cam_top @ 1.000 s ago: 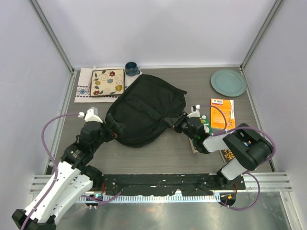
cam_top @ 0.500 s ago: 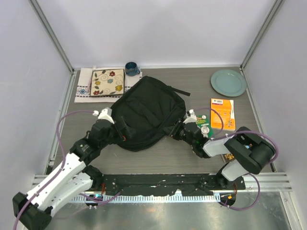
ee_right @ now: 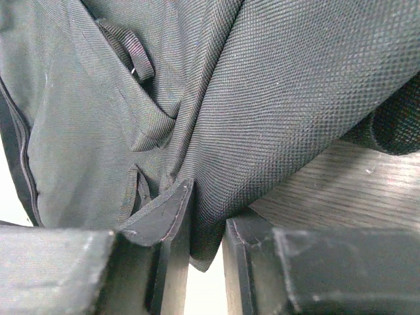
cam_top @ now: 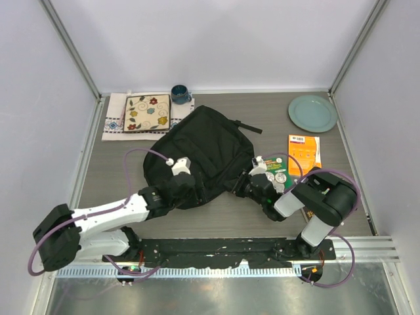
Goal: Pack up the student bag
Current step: Place the student bag at the center of the board.
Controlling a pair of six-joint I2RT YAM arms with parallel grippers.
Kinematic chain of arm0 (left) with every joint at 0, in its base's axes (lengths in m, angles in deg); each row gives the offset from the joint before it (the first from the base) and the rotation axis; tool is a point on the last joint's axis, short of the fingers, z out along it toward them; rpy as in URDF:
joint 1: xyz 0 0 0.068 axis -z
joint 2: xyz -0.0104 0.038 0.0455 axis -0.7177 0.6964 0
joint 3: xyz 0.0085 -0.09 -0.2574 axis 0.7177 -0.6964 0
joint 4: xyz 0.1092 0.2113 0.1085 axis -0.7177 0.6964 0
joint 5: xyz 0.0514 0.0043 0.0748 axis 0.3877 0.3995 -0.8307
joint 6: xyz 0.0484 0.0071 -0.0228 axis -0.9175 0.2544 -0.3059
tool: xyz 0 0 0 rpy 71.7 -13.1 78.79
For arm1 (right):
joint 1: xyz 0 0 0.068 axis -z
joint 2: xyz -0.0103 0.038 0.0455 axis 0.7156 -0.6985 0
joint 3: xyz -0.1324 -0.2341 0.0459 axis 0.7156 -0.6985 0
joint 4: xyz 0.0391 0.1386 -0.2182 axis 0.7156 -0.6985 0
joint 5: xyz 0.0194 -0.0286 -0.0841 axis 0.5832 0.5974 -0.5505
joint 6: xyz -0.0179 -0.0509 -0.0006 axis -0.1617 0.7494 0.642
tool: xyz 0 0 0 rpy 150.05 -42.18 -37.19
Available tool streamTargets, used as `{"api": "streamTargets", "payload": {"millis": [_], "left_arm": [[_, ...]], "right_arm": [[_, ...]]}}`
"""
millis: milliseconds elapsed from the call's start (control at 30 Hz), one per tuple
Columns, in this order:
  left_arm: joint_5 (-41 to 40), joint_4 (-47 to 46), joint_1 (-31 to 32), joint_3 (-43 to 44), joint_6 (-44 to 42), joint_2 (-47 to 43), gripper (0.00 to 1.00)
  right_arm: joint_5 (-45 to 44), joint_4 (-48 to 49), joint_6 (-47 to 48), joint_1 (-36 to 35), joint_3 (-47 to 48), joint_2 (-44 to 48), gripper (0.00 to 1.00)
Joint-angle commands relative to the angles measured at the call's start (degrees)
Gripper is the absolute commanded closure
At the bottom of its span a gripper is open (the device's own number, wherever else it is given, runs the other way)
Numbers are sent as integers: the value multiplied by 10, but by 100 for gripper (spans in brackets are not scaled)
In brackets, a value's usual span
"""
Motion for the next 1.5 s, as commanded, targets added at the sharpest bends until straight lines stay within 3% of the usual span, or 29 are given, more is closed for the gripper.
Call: {"api": "streamTargets", "payload": {"millis": [0, 267, 667, 933, 1233, 1267, 1467], "left_arm": [[-52, -79, 16, 1, 44, 49, 29], [-114, -71, 16, 34, 50, 88, 31], [-83, -107, 16, 42, 86, 217, 56], [-41, -161, 17, 45, 93, 263, 54], [-30, -195, 16, 21, 101, 294, 89], [-29, -192, 16, 24, 100, 296, 99], [-31, -206, 17, 14, 82, 276, 100]], "right_arm": [[-5, 53, 21, -12, -25, -24, 73], [-16, 85, 25, -29, -50, -24, 72], [-45, 70, 37, -49, -59, 9, 71], [-79, 17, 61, -65, -54, 48, 70], [-92, 9, 63, -74, -55, 56, 69], [-94, 8, 63, -75, -55, 56, 69], [-109, -7, 64, -77, -54, 72, 69]]}}
